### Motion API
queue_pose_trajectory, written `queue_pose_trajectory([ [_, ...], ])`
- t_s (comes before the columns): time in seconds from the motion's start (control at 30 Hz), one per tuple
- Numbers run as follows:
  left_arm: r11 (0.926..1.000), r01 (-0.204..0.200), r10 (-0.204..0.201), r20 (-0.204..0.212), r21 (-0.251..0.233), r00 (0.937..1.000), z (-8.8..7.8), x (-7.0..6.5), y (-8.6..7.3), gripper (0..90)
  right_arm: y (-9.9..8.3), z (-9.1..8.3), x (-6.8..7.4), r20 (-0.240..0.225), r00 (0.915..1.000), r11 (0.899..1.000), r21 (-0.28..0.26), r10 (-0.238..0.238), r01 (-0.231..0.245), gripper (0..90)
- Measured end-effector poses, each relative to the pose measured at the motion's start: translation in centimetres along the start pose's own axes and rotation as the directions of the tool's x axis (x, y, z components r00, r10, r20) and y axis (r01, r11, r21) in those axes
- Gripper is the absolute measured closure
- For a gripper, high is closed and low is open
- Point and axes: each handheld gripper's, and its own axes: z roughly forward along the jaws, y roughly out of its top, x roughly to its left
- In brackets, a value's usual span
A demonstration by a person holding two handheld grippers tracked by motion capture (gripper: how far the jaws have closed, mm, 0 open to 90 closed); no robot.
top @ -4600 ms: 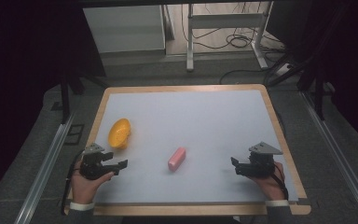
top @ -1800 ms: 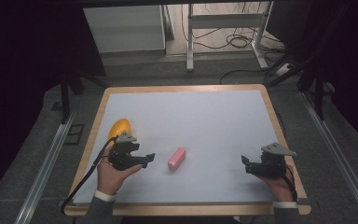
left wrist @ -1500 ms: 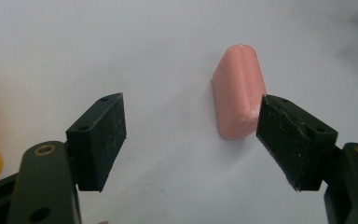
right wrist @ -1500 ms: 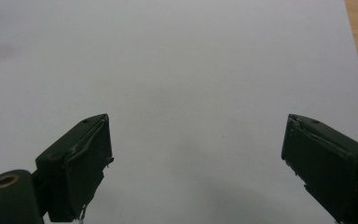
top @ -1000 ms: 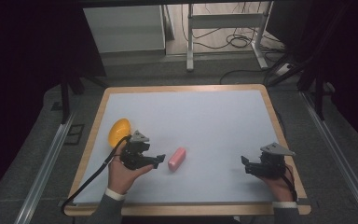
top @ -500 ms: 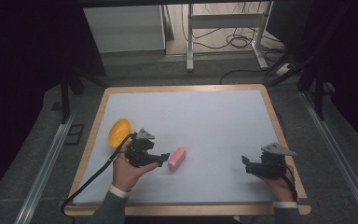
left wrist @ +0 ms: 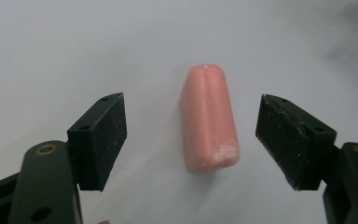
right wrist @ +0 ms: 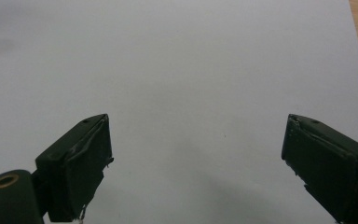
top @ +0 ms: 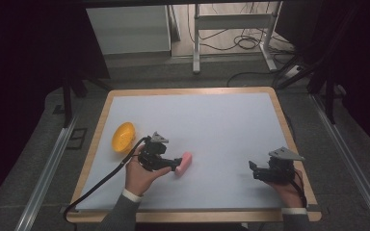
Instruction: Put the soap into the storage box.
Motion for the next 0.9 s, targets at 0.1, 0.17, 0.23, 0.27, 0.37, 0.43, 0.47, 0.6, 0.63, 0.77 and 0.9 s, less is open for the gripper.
queue_pose_trajectory([
  [0.1, 1.0000, 0.000, 0.000, 0.011, 0.005, 0.9999, 0.6, -0.3, 0.2, 24.9, 0.0, -0.1, 0.0, 0.013, 0.9999, 1.000, -0.011, -0.004, 0.004, 8.1],
  [0.17, 0.9999, 0.005, -0.005, 0.008, 0.009, 1.0000, 0.9, -0.4, 0.2, 24.9, 0.0, -0.1, 0.0, 0.016, 0.9999, 1.000, -0.013, -0.001, 0.001, 8.1],
  [0.23, 0.9997, 0.006, -0.006, 0.001, 0.023, 1.0000, 1.3, -0.4, 0.1, 25.1, 0.0, -0.1, -0.1, 0.019, 0.9998, 1.000, -0.014, -0.003, 0.003, 8.1],
  [0.27, 0.9995, 0.006, -0.006, -0.004, 0.030, 1.0000, 1.5, -0.4, 0.1, 25.1, 0.0, -0.1, -0.1, 0.021, 0.9998, 1.000, -0.014, -0.002, 0.002, 8.1],
  [0.37, 0.9988, 0.009, -0.009, -0.008, 0.048, 0.9999, 2.1, -0.4, 0.0, 25.2, 0.0, -0.1, -0.1, 0.023, 0.9997, 1.000, -0.015, -0.001, 0.001, 8.1],
  [0.43, 0.9987, 0.012, -0.012, -0.007, 0.050, 0.9999, 2.4, -0.5, -0.1, 25.5, 0.0, -0.1, -0.1, 0.024, 0.9997, 1.000, -0.015, 0.003, -0.002, 8.1],
  [0.47, 0.9984, 0.016, -0.016, -0.008, 0.053, 0.9998, 2.6, -0.6, -0.1, 25.6, 0.0, -0.1, -0.1, 0.025, 0.9997, 1.000, -0.014, 0.003, -0.003, 8.2],
  [0.6, 0.9979, 0.015, -0.015, -0.004, 0.063, 0.9999, 3.4, -0.6, -0.2, 26.1, -0.1, 0.1, -0.1, 0.027, 0.9996, 1.000, -0.009, 0.002, -0.002, 8.1],
  [0.63, 0.9977, 0.018, -0.018, 0.001, 0.066, 0.9998, 3.6, -0.6, -0.2, 26.2, -0.1, 0.1, -0.1, 0.029, 0.9996, 1.000, -0.008, 0.002, -0.001, 8.1],
  [0.77, 0.9959, 0.021, -0.021, 0.001, 0.088, 0.9998, 4.3, -0.6, -0.4, 26.6, -0.1, 0.1, -0.1, 0.037, 0.9993, 1.000, -0.012, 0.003, -0.003, 8.1],
  [0.9, 0.9957, 0.025, -0.026, 0.004, 0.089, 0.9997, 4.7, -0.7, -0.5, 27.3, -0.1, 0.1, -0.1, 0.037, 0.9993, 1.000, -0.008, 0.003, -0.003, 8.1],
])
